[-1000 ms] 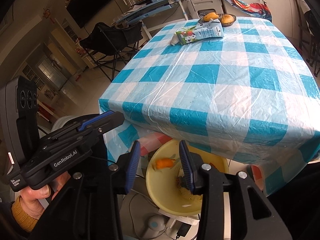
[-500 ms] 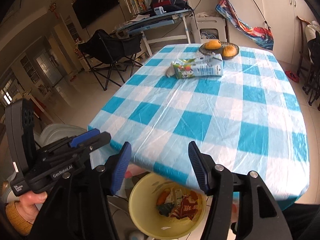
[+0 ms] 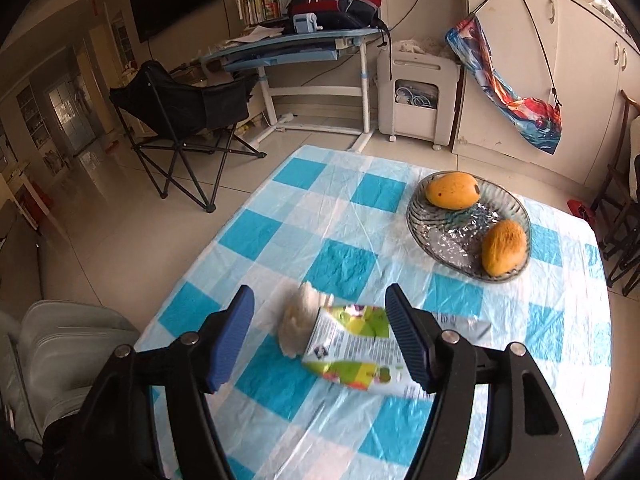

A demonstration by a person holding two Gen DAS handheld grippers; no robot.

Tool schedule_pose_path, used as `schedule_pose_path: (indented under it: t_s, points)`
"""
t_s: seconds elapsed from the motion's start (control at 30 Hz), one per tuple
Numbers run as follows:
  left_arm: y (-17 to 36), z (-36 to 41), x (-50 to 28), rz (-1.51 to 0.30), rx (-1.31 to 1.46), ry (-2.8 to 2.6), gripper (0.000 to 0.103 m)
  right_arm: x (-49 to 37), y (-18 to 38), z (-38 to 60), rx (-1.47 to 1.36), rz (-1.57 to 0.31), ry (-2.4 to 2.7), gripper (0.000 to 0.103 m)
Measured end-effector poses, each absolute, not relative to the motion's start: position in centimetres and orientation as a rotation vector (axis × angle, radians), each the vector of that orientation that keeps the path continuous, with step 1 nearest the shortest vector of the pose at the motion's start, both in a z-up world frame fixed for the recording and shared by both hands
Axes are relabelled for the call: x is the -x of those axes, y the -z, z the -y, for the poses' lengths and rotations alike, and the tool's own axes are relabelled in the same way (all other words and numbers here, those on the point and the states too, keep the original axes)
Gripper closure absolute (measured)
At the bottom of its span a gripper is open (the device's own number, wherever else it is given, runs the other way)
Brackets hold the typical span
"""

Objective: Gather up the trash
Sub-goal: 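Move the right gripper to the juice carton and white tissue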

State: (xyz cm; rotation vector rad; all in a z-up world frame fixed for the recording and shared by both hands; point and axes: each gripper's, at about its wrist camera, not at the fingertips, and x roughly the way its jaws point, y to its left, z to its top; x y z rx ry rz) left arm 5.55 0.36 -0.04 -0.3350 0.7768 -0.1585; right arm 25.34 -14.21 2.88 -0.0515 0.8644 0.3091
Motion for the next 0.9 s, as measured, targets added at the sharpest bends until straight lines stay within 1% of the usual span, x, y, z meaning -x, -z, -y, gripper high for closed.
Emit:
schedule_pose_path:
  t_s: [0.13, 0.23, 0.43, 0.63, 0.7, 0.8, 0.87, 0.9]
  points:
    - [1.3, -1.3, -6.2, -0.808, 0.388, 0.151, 0.054, -28.5, -0.2, 13.6, 0.108, -0.945, -0.258, 0.037]
    - [1.4, -1.6, -6.4, -0.811, 0.400, 0.153, 0.053, -28.5, 1.1, 13.7, 0.129, -1.012, -0.235, 0.037]
    - [1.9, -1.2, -6.4, -0.824, 0.394, 0.161, 0.051, -23.7, 1.9, 15.2, 0.070, -1.083, -0.291, 0.037]
    - [2.0, -1.2, -5.7, -0.817, 0.366, 0.159, 0.051, -15.8, 1.4, 16.3, 0.041, -1.119, -0.401, 0.037]
    - [2.0, -1.1, -5.4, -0.815, 0.356, 0.160, 0.051, -13.5, -0.2, 17.5, 0.006, -1.047, -0.430, 0.037]
    - [2.0, -0.4, -4.9, -0.812, 0.328, 0.173, 0.051, -10.3, -4.1, 20.8, -0.122, -0.860, -0.430, 0.037]
    - [1.9, 0.3, -4.6, -0.811, 0.308, 0.187, 0.051, -8.4, -5.9, 23.1, -0.207, -0.784, -0.385, 0.030]
    - [1.8, 0.7, -4.5, -0.809, 0.298, 0.195, 0.051, -7.4, -6.2, 24.1, -0.240, -0.763, -0.360, 0.029]
